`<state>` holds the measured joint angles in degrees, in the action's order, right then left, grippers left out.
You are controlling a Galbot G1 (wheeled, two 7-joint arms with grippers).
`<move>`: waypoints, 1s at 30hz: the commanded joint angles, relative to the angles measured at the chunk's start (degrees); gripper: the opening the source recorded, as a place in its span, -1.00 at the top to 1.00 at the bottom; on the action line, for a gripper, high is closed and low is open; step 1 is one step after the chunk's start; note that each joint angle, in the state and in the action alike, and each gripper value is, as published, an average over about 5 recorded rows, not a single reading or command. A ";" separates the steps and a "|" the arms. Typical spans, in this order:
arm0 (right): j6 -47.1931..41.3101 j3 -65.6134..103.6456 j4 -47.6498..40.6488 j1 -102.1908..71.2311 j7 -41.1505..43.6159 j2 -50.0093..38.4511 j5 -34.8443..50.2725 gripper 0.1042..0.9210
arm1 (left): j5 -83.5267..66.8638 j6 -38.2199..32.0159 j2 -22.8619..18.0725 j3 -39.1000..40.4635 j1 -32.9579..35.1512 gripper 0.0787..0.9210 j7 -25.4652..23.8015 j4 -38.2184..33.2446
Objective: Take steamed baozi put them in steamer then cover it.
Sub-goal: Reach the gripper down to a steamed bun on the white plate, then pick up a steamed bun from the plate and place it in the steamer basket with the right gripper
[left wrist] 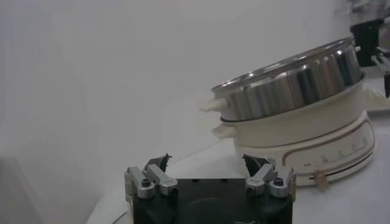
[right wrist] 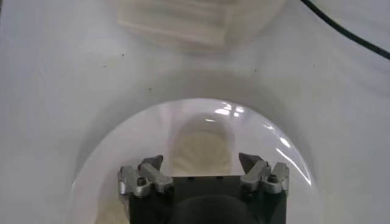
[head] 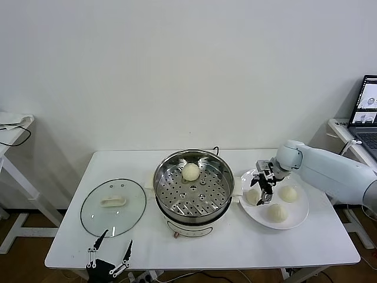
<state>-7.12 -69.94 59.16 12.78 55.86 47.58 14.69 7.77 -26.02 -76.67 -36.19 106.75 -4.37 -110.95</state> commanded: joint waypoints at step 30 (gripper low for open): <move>-0.20 -12.99 18.57 41.60 18.54 9.90 15.99 -0.21 | -0.73 1.13 0.86 -0.11 -1.60 -0.77 0.38 -1.39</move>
<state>-6.44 -76.12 69.10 36.20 68.20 50.79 21.55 7.09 -25.05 -75.89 -36.46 105.37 -4.03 -112.04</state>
